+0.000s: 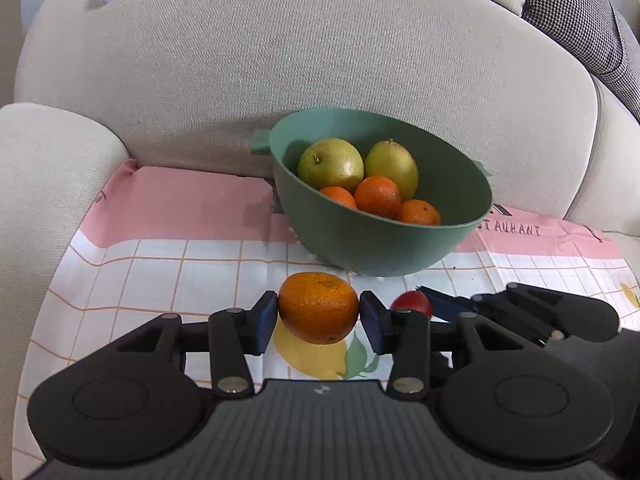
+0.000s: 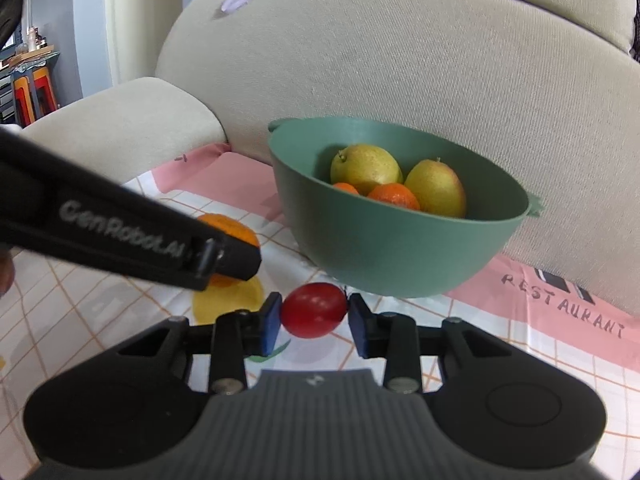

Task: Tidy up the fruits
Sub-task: 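Carry the mandarin and red tomato to the green colander and lower them inside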

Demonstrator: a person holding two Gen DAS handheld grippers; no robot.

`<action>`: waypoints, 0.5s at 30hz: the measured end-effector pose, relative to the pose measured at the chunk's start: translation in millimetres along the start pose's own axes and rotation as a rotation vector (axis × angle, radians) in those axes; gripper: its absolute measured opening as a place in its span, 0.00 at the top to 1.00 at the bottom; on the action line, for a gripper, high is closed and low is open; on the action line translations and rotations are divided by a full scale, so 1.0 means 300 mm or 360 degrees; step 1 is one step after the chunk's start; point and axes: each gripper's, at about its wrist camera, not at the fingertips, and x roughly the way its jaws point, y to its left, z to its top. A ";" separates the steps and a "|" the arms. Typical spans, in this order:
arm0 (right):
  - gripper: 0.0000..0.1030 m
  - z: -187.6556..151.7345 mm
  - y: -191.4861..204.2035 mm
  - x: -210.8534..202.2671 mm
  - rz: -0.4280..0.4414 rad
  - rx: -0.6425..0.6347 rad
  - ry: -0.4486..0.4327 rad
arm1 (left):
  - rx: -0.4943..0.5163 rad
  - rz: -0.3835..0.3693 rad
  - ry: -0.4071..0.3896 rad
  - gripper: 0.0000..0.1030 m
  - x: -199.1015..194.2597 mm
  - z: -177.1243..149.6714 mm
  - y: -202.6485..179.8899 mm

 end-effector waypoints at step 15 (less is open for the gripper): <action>0.68 0.056 -0.072 -0.232 -0.0026 -0.0080 -0.0067 | 0.0043 -0.0037 -0.0133 0.51 -0.149 0.071 -0.139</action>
